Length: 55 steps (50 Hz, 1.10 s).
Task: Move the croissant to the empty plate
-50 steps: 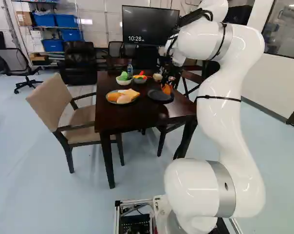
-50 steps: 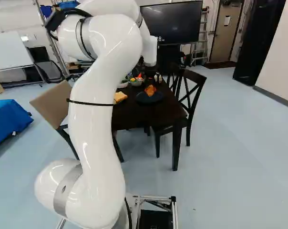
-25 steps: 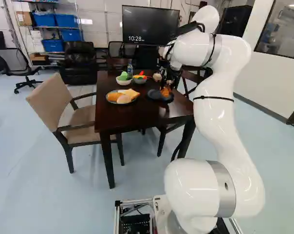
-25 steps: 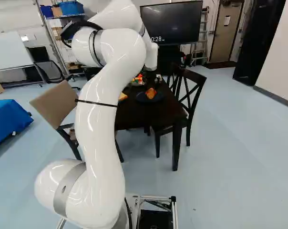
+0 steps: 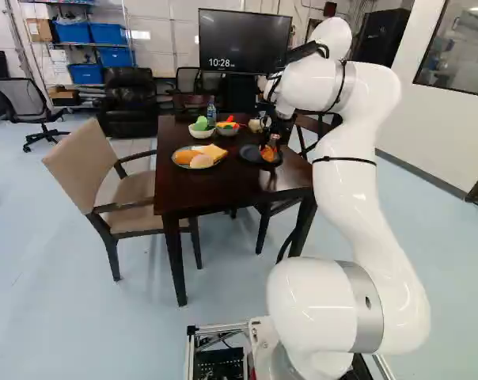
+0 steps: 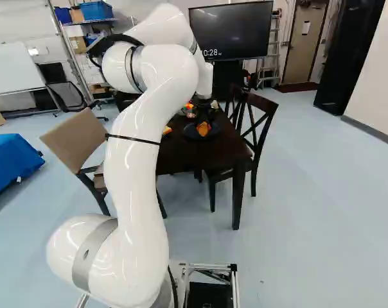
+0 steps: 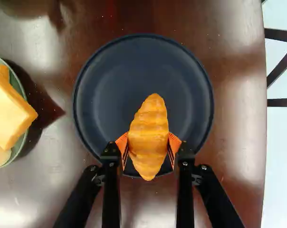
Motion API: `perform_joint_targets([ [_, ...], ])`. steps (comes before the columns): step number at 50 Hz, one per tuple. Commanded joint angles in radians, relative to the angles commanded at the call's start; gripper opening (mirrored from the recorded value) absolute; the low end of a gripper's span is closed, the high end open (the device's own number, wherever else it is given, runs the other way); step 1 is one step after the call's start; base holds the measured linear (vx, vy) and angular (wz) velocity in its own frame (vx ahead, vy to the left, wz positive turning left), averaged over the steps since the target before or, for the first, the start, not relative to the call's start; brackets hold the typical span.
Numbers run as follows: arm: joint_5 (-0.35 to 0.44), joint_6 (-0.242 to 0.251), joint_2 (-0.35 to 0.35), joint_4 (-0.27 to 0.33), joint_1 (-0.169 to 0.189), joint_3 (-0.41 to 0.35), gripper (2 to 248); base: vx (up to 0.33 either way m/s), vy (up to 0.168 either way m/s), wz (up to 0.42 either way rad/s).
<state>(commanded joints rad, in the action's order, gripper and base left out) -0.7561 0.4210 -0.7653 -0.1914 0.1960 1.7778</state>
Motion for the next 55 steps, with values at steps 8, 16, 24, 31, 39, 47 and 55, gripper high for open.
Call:
perform_joint_targets([
  [8, 0.000, 0.000, 0.000, 0.000, 0.000, 0.000, 154, 0.000, 0.000, 0.000],
  [16, 0.000, 0.000, 0.000, 0.000, 0.000, 0.000, 186, 0.000, 0.000, 0.000],
  [24, 0.000, 0.000, 0.000, 0.000, 0.000, 0.000, 247, 0.000, 0.000, 0.000],
  [31, 0.000, 0.000, 0.007, 0.000, 0.000, -0.002, 247, 0.000, 0.000, 0.000],
  [39, -0.002, 0.000, 0.025, 0.000, 0.000, -0.007, 247, 0.000, 0.000, 0.000],
  [47, -0.005, 0.000, 0.044, 0.000, 0.000, -0.012, 247, 0.000, 0.000, 0.000],
  [55, -0.006, 0.000, 0.063, 0.000, 0.000, -0.016, 247, 0.000, 0.000, 0.000],
])
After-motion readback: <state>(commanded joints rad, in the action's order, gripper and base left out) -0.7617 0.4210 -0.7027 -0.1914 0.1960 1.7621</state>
